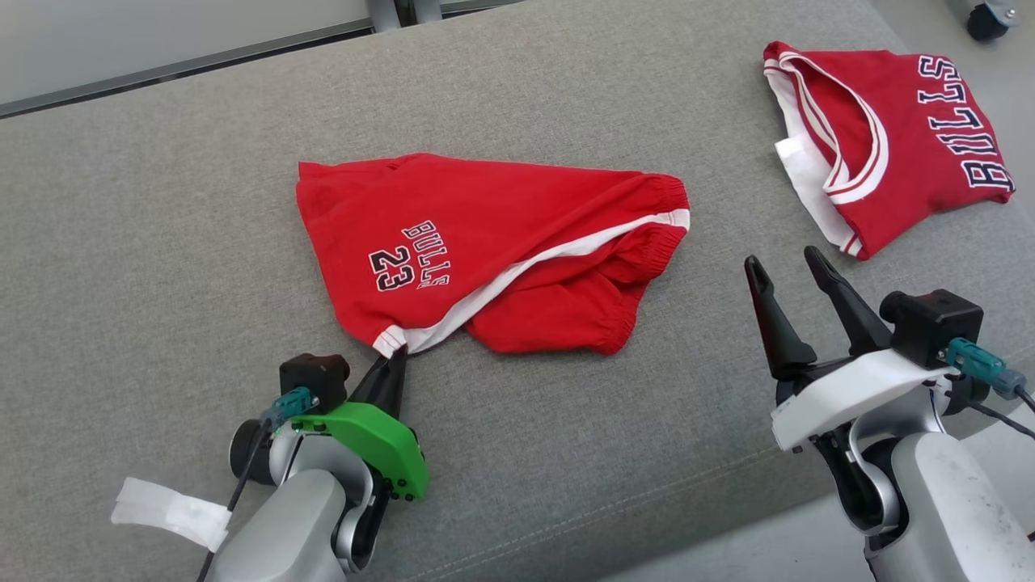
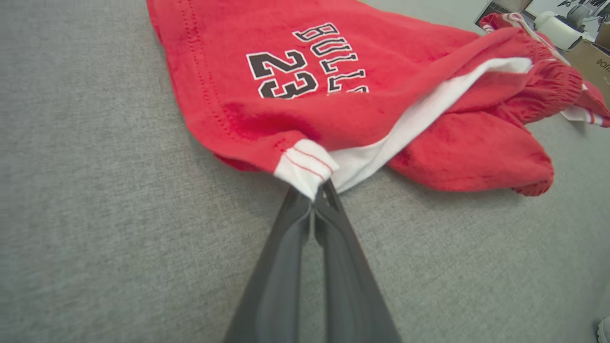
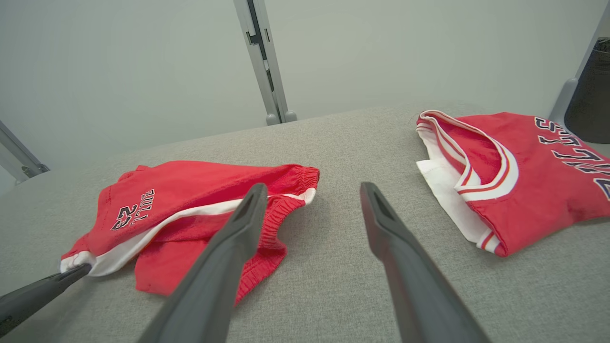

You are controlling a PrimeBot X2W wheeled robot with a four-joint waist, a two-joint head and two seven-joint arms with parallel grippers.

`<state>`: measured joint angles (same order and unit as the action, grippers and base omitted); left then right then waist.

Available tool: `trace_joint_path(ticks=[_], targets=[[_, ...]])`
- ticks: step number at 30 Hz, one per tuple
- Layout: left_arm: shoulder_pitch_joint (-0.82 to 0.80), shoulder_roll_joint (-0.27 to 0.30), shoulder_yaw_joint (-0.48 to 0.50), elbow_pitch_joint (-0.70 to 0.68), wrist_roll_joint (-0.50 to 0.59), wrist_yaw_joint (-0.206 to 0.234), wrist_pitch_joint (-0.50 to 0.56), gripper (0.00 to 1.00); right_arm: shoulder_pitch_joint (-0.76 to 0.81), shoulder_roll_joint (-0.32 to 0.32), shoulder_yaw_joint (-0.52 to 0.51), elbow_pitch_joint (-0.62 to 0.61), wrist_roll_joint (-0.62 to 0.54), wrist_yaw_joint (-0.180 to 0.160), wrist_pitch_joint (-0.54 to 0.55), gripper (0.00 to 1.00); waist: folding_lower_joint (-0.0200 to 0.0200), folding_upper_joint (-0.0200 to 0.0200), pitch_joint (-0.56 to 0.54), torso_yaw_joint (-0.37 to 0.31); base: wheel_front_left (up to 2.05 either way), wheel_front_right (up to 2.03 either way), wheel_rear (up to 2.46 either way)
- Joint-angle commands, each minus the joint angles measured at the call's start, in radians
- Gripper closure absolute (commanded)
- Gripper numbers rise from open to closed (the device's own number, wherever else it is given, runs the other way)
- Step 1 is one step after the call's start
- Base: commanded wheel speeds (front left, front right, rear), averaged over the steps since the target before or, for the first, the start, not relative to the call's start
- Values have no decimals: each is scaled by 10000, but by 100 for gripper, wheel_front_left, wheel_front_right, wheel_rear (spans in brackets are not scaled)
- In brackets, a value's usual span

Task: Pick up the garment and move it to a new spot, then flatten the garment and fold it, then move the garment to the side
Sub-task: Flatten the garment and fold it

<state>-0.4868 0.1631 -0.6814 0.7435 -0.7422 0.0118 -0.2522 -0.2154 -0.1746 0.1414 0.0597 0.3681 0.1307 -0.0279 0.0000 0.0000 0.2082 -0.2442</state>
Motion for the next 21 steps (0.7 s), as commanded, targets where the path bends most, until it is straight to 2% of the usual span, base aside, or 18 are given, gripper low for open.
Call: trace_joint_path(ticks=[1,9,16,21], targets=[[-150,44,55,-68,110,-13,-59,100,-12,-48,-46,37,73,-1,-16,0,0,0,-9,65,0,0,0],[263,175,398,-1052,393,114,-121,100,-378,320,-711,707,872,-1,585,0,0,0,-13,544,0,0,0],[510,270,441,-1731,621,258,-127,100,-1557,674,-1473,2249,2399,-1,1173,0,0,0,193,937,0,0,0],[437,279,355,-1907,706,296,-104,100,-2416,667,-1306,3361,3161,1,1787,0,0,0,353,1156,0,0,0]])
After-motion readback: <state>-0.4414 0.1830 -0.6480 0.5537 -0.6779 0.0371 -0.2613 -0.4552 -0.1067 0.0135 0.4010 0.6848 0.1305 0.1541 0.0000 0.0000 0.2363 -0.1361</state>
